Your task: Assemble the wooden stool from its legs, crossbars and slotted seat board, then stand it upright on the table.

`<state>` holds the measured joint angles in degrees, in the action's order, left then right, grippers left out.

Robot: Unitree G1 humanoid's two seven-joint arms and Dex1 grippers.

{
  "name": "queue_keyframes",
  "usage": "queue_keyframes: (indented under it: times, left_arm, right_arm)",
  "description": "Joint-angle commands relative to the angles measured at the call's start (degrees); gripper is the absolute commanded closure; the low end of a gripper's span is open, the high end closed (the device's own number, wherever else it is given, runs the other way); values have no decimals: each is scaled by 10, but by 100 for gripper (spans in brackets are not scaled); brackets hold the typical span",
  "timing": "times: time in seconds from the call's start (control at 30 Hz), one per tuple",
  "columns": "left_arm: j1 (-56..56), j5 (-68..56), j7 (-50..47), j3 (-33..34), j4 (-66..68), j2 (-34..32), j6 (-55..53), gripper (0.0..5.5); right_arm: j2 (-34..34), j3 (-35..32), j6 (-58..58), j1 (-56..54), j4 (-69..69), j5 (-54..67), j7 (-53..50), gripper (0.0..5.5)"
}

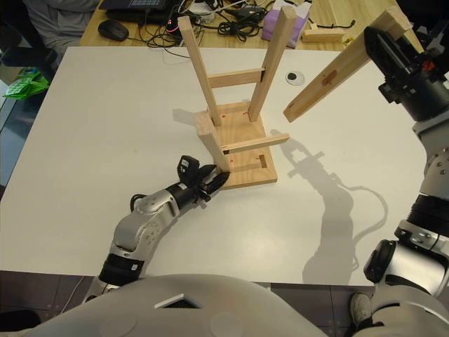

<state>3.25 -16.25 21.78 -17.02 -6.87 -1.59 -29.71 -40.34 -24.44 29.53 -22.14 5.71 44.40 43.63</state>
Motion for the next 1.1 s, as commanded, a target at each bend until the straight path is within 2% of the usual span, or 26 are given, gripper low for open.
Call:
queue_keyframes:
  times: [0.03, 0.27, 0.53, 0.73, 0.87, 1.1]
  left_arm:
    - [-20, 8, -21, -1, 19, 21, -8, 282]
    - [-54, 26, -32, 2, 85, 30, 11, 282]
    - [-112, 33, -57, 6, 193, 76, 57, 282]
    - [-123, 9, -69, 2, 144, 89, 40, 282]
    - [-105, 1, -27, -48, 60, 52, 10, 282]
    - [-48, -20, -27, -12, -15, 5, -55, 282]
  right_arm:
    - [10, -8, -11, -9, -5, -4, -5, 447]
    - [17, -4, -12, -22, -3, -7, -3, 447]
    - [22, 7, -20, -30, 17, -21, 4, 447]
    - [10, -9, 0, -13, 14, -11, 3, 447]
    - [33, -4, 11, 10, -6, -6, -6, 447]
    - [52, -9, 22, 31, -39, 1, -23, 447]
